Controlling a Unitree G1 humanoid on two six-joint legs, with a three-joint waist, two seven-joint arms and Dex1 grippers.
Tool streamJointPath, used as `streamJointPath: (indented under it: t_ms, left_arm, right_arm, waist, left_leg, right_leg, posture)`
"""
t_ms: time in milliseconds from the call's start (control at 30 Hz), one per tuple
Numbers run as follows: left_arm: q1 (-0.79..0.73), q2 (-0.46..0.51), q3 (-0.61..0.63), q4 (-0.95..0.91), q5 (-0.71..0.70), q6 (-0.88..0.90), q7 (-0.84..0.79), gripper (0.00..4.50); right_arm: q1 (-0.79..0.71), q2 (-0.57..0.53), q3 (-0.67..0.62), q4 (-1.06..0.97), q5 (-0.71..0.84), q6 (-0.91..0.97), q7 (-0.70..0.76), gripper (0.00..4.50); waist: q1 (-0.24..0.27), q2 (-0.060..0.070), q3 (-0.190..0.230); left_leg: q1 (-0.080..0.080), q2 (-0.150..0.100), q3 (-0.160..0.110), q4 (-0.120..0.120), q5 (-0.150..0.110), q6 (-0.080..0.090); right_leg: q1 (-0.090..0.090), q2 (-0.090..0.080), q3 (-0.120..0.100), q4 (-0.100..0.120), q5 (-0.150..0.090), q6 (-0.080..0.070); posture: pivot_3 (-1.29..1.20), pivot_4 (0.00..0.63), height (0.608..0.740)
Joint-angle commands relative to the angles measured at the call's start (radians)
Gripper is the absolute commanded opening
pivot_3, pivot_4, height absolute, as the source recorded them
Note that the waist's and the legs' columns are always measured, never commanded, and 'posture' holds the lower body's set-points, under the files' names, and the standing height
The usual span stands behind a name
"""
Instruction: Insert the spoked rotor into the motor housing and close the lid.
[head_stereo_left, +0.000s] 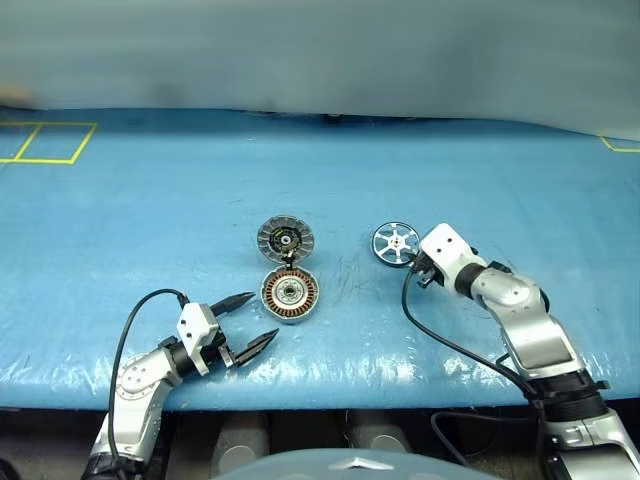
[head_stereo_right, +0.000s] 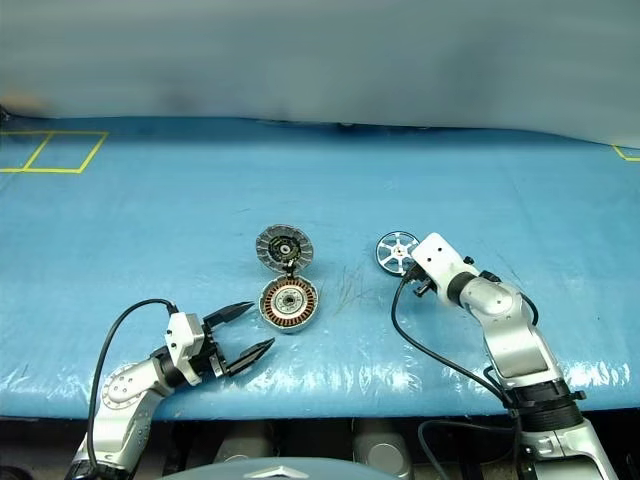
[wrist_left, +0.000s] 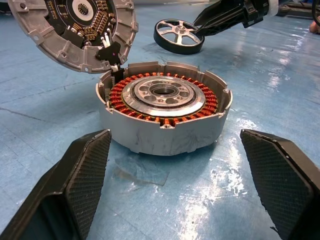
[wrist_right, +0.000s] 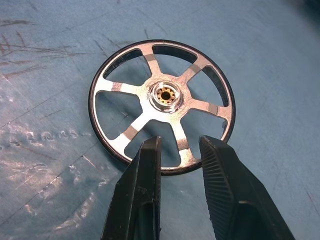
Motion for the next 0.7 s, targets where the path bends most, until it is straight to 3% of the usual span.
streamJointPath:
  t_ms: [33,200,367,567,700]
  left_arm:
    - [0.002,-0.002,-0.001,-0.006,0.000,-0.020,0.003,4.39]
    - [0.005,-0.003,-0.002,-0.008,0.002,-0.019,0.006,4.39]
    - [0.007,-0.005,-0.001,-0.011,0.003,-0.020,0.009,4.39]
    - [0.012,-0.005,0.002,-0.011,-0.002,-0.021,0.007,4.39]
    - [0.006,-0.008,-0.002,-0.010,-0.012,-0.015,-0.004,4.39]
  right_arm:
    - [-0.028,0.004,0.005,0.017,-0.008,-0.031,0.006,1.25]
    - [-0.040,0.026,0.018,0.076,-0.004,-0.022,0.013,1.25]
    - [-0.025,0.051,-0.004,0.088,0.023,-0.010,0.018,0.03]
    - [0.028,0.118,-0.114,0.023,0.149,0.003,0.023,0.03]
    - [0.086,0.162,-0.190,-0.058,0.356,-0.033,0.155,0.03]
  waist:
    - [0.000,0.000,0.000]
    - [0.000,0.000,0.000]
    - [0.000,0.000,0.000]
    - [0.000,-0.001,-0.001]
    - [0.000,0.000,0.000]
  left_leg:
    - [0.000,0.000,0.000,0.000,0.000,0.000]
    - [0.000,0.000,0.000,0.000,0.000,0.000]
    - [0.001,0.000,0.000,0.000,0.000,0.000]
    - [0.001,0.000,0.000,0.000,0.000,0.000]
    - [0.001,0.000,0.000,0.000,0.000,0.000]
  right_leg:
    - [0.000,0.000,0.000,0.000,0.000,0.000]
    - [0.000,0.000,0.000,0.000,0.000,0.000]
    - [0.001,0.000,0.000,0.000,0.000,0.000]
    - [0.001,0.000,0.000,0.000,0.001,0.001]
    - [0.001,0.000,0.000,0.000,0.000,0.001]
  posture:
    - [0.00,0.150,0.740]
    - [0.00,0.150,0.740]
    - [0.00,0.150,0.740]
    - [0.00,0.150,0.740]
    - [0.00,0.150,0.740]
